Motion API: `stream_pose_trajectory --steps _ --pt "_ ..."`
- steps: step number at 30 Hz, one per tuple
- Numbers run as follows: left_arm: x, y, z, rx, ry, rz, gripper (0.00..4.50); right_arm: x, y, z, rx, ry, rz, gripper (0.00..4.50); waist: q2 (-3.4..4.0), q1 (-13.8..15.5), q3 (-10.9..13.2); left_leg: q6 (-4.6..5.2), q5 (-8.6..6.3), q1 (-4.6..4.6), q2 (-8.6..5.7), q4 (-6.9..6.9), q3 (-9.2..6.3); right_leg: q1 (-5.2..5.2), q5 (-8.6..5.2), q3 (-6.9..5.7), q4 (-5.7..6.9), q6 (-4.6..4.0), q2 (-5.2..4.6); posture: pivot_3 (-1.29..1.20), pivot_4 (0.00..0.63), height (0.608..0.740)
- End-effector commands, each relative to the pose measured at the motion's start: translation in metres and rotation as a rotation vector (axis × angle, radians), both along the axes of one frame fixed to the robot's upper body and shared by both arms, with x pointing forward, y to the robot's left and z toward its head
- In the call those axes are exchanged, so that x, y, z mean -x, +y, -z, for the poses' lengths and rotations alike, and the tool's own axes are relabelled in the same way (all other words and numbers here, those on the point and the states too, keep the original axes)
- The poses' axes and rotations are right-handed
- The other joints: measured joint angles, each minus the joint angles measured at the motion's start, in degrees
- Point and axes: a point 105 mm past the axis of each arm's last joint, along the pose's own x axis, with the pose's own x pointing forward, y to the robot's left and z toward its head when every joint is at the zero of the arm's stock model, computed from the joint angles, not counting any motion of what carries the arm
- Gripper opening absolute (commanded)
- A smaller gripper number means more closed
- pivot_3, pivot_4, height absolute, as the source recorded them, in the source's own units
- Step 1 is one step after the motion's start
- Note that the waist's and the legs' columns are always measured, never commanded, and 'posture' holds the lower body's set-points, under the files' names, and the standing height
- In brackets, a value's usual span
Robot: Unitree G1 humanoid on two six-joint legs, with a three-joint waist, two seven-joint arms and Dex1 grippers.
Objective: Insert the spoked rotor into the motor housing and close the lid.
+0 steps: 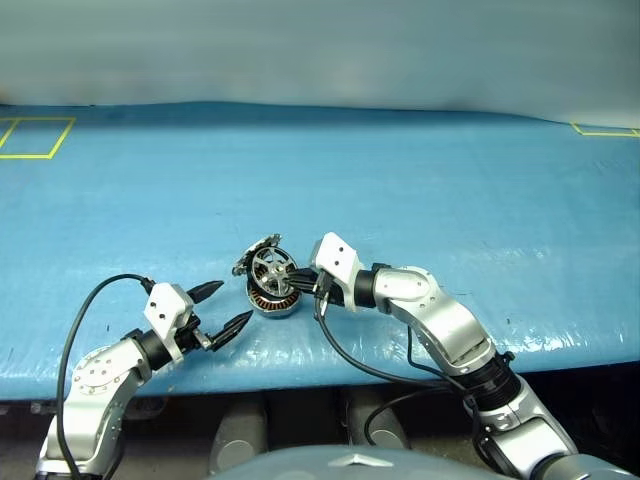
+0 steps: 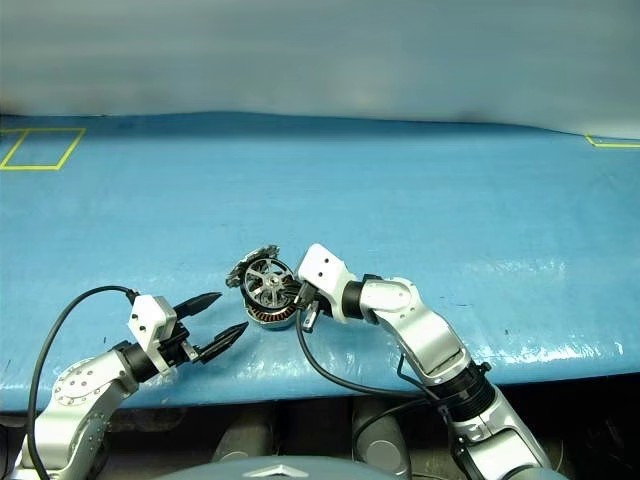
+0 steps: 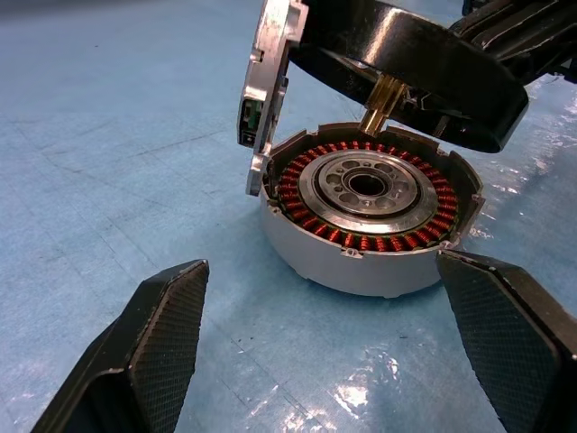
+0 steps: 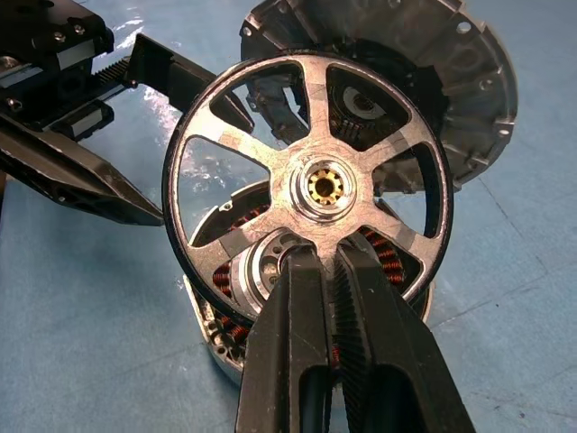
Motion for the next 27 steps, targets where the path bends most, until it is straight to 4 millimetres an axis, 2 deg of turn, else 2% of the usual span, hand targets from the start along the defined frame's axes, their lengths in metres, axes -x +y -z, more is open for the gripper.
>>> stream_pose_trajectory --steps 1,14,27 --pt "-0.0011 0.0017 -0.0039 0.004 -0.024 -0.010 4.41 0.0011 0.0053 -0.0126 -0.012 -0.065 -0.036 0.03 0.00 0.0 0.0 0.00 0.00 0.00 0.00 0.00 0.00 0.00 0.00 0.00 0.00 0.00 0.00 0.00 0.150 0.740" --pt "-0.0013 -0.0043 -0.0063 0.013 -0.033 0.047 4.41 0.0009 0.0019 -0.0071 0.033 -0.085 -0.044 0.03 0.00 0.0 0.0 0.00 0.00 0.00 0.00 0.00 0.00 0.00 0.00 0.00 0.00 0.00 0.00 0.00 0.150 0.740" --pt "-0.0021 -0.0072 -0.0056 0.010 -0.072 0.073 4.41 0.0055 -0.0030 -0.0106 0.042 -0.116 -0.085 0.03 0.00 0.0 0.0 0.00 0.00 0.01 0.00 0.00 0.00 0.01 0.00 0.00 0.00 0.00 0.00 0.00 0.150 0.740"
